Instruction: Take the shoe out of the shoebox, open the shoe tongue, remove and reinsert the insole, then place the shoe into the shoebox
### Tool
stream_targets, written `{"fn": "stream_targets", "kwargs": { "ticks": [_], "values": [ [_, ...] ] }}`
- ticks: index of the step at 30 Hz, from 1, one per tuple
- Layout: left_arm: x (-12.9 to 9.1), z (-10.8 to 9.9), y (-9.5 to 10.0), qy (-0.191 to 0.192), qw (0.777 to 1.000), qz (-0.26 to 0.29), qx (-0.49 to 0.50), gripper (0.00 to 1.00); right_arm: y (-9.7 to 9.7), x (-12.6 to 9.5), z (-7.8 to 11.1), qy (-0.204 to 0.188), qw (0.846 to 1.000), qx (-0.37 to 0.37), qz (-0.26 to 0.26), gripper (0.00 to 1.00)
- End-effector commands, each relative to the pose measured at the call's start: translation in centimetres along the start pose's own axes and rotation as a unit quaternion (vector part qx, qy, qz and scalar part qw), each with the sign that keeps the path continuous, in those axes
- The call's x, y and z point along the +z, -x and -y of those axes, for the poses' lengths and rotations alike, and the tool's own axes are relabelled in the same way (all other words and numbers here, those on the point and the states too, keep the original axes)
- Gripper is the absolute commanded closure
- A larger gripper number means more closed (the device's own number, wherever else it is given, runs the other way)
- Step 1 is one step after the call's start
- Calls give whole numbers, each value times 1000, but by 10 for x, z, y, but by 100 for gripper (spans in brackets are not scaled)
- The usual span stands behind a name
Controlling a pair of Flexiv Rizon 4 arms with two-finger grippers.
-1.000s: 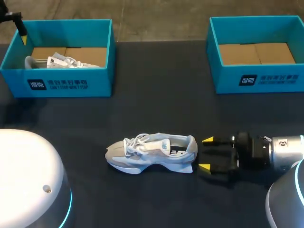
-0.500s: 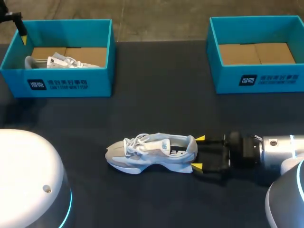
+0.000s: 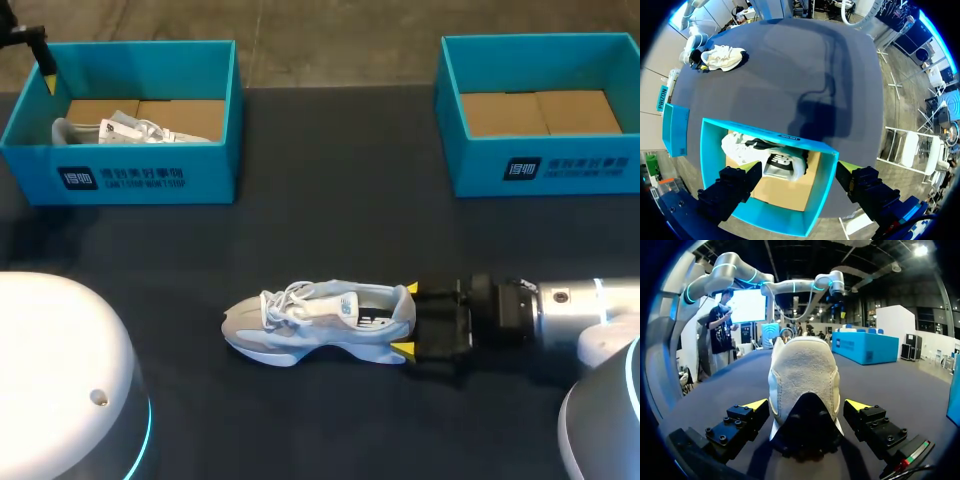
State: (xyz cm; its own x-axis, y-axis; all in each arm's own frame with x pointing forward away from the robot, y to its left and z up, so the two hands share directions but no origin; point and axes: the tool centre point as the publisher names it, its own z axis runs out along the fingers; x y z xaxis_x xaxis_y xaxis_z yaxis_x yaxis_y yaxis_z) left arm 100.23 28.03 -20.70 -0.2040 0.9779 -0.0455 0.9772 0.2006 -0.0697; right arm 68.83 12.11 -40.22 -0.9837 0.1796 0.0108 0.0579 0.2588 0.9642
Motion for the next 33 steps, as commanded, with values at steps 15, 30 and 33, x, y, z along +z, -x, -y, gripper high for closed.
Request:
{"fn": "stream_targets", "kwargs": {
  "ticks": [15,30,33],
  "values": [
    [0,1,0,1,1000,-1,0,0,-1,23,4,-3,999,-21,-33,0],
    [0,1,0,1,1000,-1,0,0,-3,31,4,-7,999,-29,-39,0],
    [0,1,0,1,1000,-1,0,0,-4,33,3,-7,999,-31,-41,0]
  ]
}}
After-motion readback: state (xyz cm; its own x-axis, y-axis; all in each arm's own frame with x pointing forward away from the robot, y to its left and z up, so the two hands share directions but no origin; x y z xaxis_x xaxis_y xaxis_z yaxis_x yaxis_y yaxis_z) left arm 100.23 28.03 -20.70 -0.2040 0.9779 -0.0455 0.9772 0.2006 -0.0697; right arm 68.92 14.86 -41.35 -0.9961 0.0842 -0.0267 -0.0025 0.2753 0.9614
